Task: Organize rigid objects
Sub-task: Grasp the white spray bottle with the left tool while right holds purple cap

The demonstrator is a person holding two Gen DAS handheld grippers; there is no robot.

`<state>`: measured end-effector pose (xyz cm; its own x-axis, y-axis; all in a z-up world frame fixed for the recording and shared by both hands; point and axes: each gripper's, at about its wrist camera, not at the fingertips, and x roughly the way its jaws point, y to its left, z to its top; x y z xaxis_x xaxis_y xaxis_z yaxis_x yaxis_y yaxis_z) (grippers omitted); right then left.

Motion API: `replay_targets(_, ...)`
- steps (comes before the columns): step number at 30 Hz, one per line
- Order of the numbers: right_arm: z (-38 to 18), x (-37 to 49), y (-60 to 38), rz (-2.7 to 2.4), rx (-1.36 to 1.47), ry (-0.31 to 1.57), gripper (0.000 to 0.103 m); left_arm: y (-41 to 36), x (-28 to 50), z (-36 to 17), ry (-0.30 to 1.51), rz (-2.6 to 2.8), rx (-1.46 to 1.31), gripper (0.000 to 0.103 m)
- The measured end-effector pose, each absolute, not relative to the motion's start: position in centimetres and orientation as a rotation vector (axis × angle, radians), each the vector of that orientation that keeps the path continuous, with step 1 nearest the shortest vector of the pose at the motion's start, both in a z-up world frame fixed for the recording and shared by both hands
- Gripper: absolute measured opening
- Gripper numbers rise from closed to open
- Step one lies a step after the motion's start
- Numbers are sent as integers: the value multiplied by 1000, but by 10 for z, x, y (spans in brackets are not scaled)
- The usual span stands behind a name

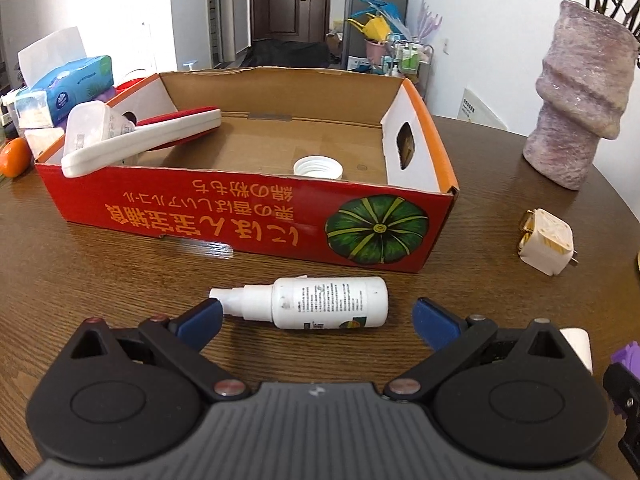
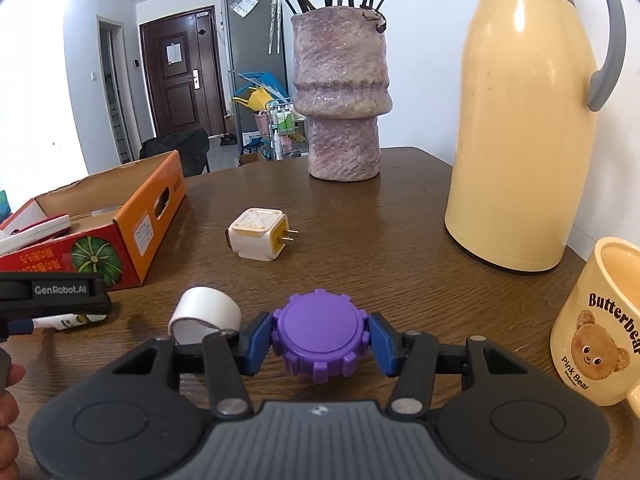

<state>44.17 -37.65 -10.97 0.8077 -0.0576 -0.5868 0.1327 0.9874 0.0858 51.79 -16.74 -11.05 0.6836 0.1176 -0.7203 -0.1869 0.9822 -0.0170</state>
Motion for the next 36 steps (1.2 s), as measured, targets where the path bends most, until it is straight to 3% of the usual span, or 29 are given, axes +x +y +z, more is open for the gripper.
replay_targets(24,-111,441,-376,-105,127,619,52,-164,533,-120,814,181,-8,103)
replay_targets(26,-111,441,-377,-106,129,616,52,-164,534,-121,815,174,-12,99)
replay_targets(36,-111,440,-378,-116,126,604,52,-163,528,-120,790,154,-1,98)
